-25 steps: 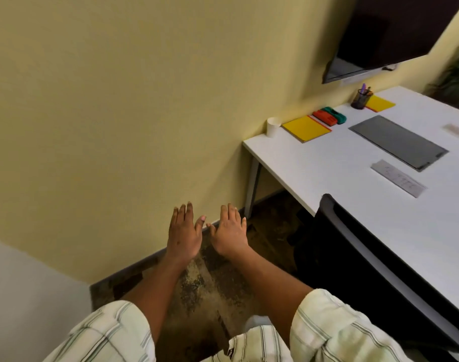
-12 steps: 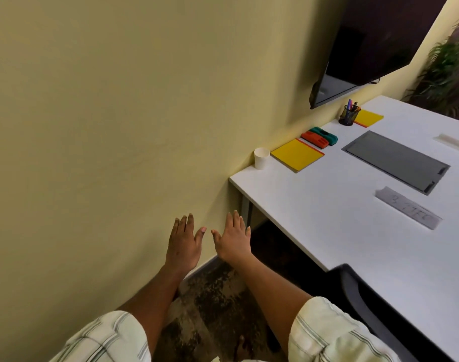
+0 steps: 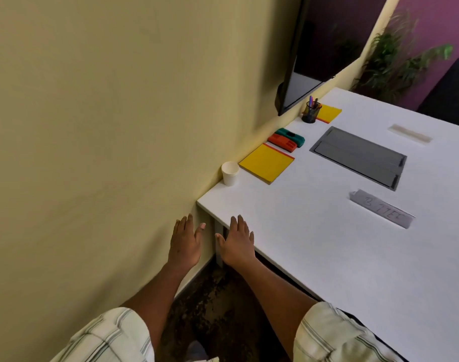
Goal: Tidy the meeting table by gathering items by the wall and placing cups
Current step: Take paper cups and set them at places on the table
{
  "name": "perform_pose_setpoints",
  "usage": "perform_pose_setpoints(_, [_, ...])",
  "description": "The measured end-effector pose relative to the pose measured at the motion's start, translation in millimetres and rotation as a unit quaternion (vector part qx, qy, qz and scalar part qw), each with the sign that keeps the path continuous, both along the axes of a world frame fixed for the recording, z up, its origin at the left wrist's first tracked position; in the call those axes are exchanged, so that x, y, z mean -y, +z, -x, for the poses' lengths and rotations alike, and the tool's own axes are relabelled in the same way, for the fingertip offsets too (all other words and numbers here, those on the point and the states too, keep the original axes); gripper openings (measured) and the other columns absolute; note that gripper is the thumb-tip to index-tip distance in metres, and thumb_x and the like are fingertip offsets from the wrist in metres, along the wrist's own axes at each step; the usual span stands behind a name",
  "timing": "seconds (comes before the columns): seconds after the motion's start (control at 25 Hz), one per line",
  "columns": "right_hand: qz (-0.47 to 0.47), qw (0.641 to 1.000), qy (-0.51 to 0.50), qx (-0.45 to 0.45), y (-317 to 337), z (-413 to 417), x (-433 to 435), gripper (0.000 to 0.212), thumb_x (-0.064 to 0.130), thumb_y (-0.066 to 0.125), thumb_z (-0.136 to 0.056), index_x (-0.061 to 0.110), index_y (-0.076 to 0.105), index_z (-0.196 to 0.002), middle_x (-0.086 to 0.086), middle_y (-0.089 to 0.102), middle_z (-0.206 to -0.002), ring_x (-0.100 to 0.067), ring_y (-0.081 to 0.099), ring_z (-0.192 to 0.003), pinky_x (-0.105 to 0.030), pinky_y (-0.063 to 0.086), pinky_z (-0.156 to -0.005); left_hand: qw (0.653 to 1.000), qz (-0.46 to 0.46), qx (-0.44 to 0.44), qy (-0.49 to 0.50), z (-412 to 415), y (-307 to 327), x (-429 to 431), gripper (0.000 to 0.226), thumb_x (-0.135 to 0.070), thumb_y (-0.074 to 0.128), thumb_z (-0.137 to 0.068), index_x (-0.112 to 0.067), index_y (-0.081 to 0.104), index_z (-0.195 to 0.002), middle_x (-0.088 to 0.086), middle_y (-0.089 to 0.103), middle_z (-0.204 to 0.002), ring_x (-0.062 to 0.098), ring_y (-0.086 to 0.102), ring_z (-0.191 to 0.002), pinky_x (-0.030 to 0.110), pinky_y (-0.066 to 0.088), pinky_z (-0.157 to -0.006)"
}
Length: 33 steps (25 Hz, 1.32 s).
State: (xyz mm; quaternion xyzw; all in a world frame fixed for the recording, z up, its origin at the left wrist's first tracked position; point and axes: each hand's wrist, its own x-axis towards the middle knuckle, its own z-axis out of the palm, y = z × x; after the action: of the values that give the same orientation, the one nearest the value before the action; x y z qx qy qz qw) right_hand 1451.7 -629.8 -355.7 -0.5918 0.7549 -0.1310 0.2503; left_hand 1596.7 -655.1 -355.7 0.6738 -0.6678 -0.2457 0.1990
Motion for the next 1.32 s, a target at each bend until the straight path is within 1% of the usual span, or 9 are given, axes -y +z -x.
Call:
perform_pose_setpoints(0.16, [0.003,0.998,-0.07,-0.001,0.7,22.3,54.5,0.073,0.048,0.04,-0.097,0.017,0.004,-0.152,-0.006,-0.001,-0.162,-0.025,0.001,-0.149,-0.047,0.006,-0.12,0.997,0.014,-0.028,-0.066,20.5,6.4,67.7,0.061,-0.041,0.037,-0.098,-0.005,0.027,-0.145,0.016,0.036,-0.149,0.03,0.03,-0.139,0.041,0.026,-0.116])
perform_pose_setpoints(0.24, [0.017,0.995,-0.101,-0.006,7.6,25.1,87.6,0.075,0.047,0.044,-0.096,0.015,0.005,-0.152,-0.006,0.002,-0.162,-0.025,0.005,-0.149,-0.048,0.011,-0.119,0.996,0.014,-0.039,-0.085,23.0,11.8,104.8,0.061,-0.042,0.036,-0.098,-0.006,0.025,-0.146,0.015,0.035,-0.149,0.029,0.03,-0.139,0.039,0.027,-0.115])
perform_pose_setpoints(0.32, [0.024,0.991,-0.134,0.003,15.6,29.2,116.9,0.077,0.045,0.048,-0.095,0.014,0.007,-0.152,-0.007,0.006,-0.161,-0.026,0.009,-0.148,-0.049,0.015,-0.119,0.994,-0.008,-0.056,-0.088,23.7,15.7,137.1,0.062,-0.043,0.035,-0.098,-0.008,0.023,-0.147,0.015,0.034,-0.15,0.029,0.029,-0.14,0.039,0.026,-0.114])
perform_pose_setpoints(0.48, [0.025,0.985,-0.169,0.011,17.9,30.4,155.0,0.082,0.039,0.058,-0.092,0.012,0.008,-0.151,-0.008,0.011,-0.16,-0.027,0.015,-0.147,-0.05,0.022,-0.117,0.992,-0.026,-0.058,-0.113,26.9,12.2,176.6,0.061,-0.042,0.035,-0.098,-0.008,0.022,-0.148,0.015,0.03,-0.152,0.029,0.026,-0.142,0.039,0.024,-0.116])
perform_pose_setpoints(0.72, [0.007,0.986,-0.162,0.027,2.3,37.2,204.8,0.092,0.034,0.069,-0.085,0.009,0.009,-0.151,-0.011,0.019,-0.157,-0.029,0.025,-0.143,-0.048,0.033,-0.112,0.986,-0.058,-0.019,-0.156,39.6,-5.1,215.8,0.064,-0.029,0.046,-0.097,-0.007,0.017,-0.149,0.013,0.023,-0.155,0.025,0.021,-0.144,0.034,0.02,-0.116])
perform_pose_setpoints(0.88, [0.0,0.989,-0.143,0.037,-2.0,48.9,235.8,0.101,0.032,0.078,-0.077,0.01,0.011,-0.15,-0.012,0.023,-0.154,-0.031,0.03,-0.14,-0.048,0.037,-0.108,0.979,-0.108,-0.006,-0.172,54.5,-11.1,231.2,0.074,-0.032,0.056,-0.092,-0.009,0.016,-0.149,0.011,0.023,-0.155,0.025,0.022,-0.144,0.034,0.022,-0.115])
perform_pose_setpoints(1.08, [-0.017,0.997,-0.077,0.029,-14.4,62.8,267.3,0.109,0.033,0.083,-0.071,0.01,0.011,-0.149,-0.01,0.025,-0.152,-0.032,0.031,-0.138,-0.05,0.041,-0.104,0.976,-0.178,-0.013,-0.129,71.1,-22.0,246.6,0.085,-0.032,0.064,-0.086,-0.01,0.012,-0.15,0.009,0.022,-0.156,0.023,0.023,-0.144,0.037,0.024,-0.117])
perform_pose_setpoints(1.2, [-0.025,0.998,-0.051,0.02,-19.8,66.4,277.0,0.111,0.034,0.083,-0.07,0.012,0.01,-0.15,-0.011,0.023,-0.153,-0.033,0.029,-0.138,-0.051,0.04,-0.105,0.977,-0.181,-0.007,-0.108,75.1,-25.2,251.1,0.086,-0.031,0.067,-0.084,-0.009,0.015,-0.148,0.011,0.027,-0.154,0.025,0.028,-0.142,0.038,0.028,-0.115])
perform_pose_setpoints(1.32, [-0.022,0.999,-0.032,0.026,-23.9,71.1,285.1,0.112,0.037,0.082,-0.07,0.014,0.007,-0.15,-0.011,0.021,-0.154,-0.034,0.027,-0.14,-0.053,0.038,-0.106,0.98,-0.179,-0.009,-0.09,81.0,-26.0,253.1,0.084,-0.032,0.068,-0.083,-0.009,0.02,-0.147,0.011,0.03,-0.152,0.025,0.031,-0.14,0.035,0.03,-0.113])
